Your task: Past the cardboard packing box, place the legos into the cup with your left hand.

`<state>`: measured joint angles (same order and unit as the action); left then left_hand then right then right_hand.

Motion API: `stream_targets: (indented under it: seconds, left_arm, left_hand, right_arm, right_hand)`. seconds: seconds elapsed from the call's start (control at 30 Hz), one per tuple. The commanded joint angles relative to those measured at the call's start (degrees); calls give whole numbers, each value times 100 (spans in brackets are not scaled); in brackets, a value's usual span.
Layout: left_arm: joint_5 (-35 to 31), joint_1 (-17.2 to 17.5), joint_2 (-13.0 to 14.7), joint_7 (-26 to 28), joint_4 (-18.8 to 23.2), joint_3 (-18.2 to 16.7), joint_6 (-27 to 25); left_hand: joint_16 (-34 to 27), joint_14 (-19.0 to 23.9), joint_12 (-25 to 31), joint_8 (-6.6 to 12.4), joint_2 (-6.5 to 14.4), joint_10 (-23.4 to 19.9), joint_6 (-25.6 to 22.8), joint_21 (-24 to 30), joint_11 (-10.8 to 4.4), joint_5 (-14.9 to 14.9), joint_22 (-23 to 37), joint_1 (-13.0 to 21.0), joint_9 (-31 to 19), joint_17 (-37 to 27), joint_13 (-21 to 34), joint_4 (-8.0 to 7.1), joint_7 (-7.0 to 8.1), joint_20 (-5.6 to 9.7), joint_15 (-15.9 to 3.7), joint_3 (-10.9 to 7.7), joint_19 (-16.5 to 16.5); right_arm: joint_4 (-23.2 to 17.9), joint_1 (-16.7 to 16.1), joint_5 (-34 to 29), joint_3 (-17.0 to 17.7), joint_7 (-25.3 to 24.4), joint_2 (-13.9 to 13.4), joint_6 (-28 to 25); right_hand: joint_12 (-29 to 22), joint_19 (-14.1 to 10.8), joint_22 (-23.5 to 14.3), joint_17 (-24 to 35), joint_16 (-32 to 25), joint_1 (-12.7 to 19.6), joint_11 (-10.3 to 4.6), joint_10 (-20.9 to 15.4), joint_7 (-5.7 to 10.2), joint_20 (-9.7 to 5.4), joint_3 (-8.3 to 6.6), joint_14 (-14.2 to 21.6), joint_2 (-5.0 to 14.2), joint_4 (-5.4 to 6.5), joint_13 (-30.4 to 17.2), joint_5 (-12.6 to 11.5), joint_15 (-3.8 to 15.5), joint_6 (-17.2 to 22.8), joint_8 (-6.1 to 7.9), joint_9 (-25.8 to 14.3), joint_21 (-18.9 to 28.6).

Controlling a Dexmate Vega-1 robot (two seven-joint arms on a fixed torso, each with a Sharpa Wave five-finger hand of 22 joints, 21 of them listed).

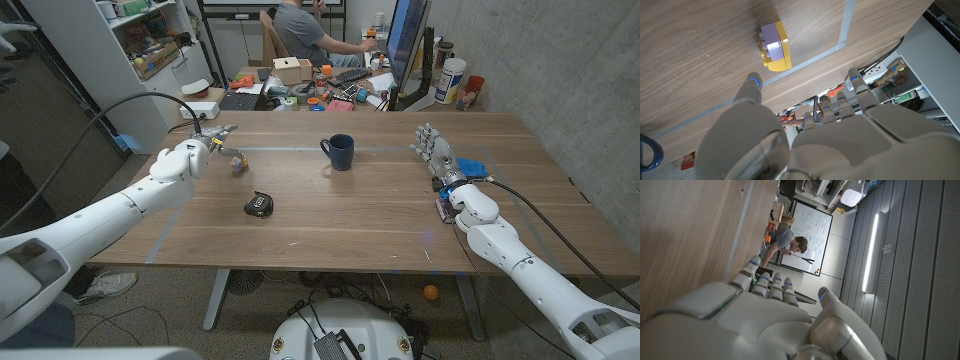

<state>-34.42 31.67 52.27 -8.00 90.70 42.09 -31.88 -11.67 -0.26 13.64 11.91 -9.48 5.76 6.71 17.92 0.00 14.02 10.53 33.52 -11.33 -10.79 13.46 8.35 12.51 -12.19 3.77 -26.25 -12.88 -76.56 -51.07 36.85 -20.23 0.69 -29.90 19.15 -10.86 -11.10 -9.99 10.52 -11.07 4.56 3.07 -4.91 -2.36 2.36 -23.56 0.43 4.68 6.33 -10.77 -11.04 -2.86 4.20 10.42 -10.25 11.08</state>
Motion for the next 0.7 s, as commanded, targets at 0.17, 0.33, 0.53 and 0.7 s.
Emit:
stream_targets:
  seconds: [0.17, 0.33, 0.53, 0.7]
  left_arm:
    - [11, -299, -364, 198, -665, 263, 133]
    - [2, -443, -469, 121, -903, 413, 199]
    - [22, -558, -558, 66, -1118, 552, 295]
    - [25, -628, -631, 41, -1239, 654, 366]
  left_hand:
    - [-25, 95, 50, 54, 55, -49, -76, -31, -2, 55, 22, 85, -23, -22, 30, -12, 7, -4, -1, 65, -82]
    - [-20, 97, 47, 56, 67, -41, -85, -36, -7, 58, 22, 105, -23, -20, 32, -13, 9, -6, 2, 84, -102]
    - [-14, 102, 45, 56, 78, -36, -88, -43, 0, 62, 22, 125, -23, -19, 35, -14, 10, -8, 5, 107, -121]
    - [-7, 98, 44, 54, 86, -33, -87, -52, -4, 65, 22, 144, -23, -18, 37, -14, 10, -9, 6, 127, -129]
  right_arm:
    - [-56, -48, -34, 11, -56, -22, 18]
    - [-62, -56, -50, 19, -98, -21, 22]
    - [-9, -22, -63, 12, -91, 5, 56]
    - [94, 42, -63, -6, -33, 51, 106]
  right_hand:
    - [-45, -24, -19, 22, -11, -78, -5, -59, 30, 20, 20, 27, 20, 5, -12, -63, -9, 46, 48, -19, 48]
    - [-43, -24, -19, 22, -11, -86, -17, -59, 38, 20, 24, 31, 18, 8, -13, -65, -9, 47, 48, -19, 47]
    - [-38, -30, -19, 21, -15, -92, -13, -49, 76, 29, 28, 46, 18, 11, -13, -69, -6, 41, 45, -19, 50]
    - [-36, -31, -19, 20, -17, -96, -7, -48, 86, 35, 31, 56, 15, 12, -13, -71, -14, 45, 46, -19, 49]
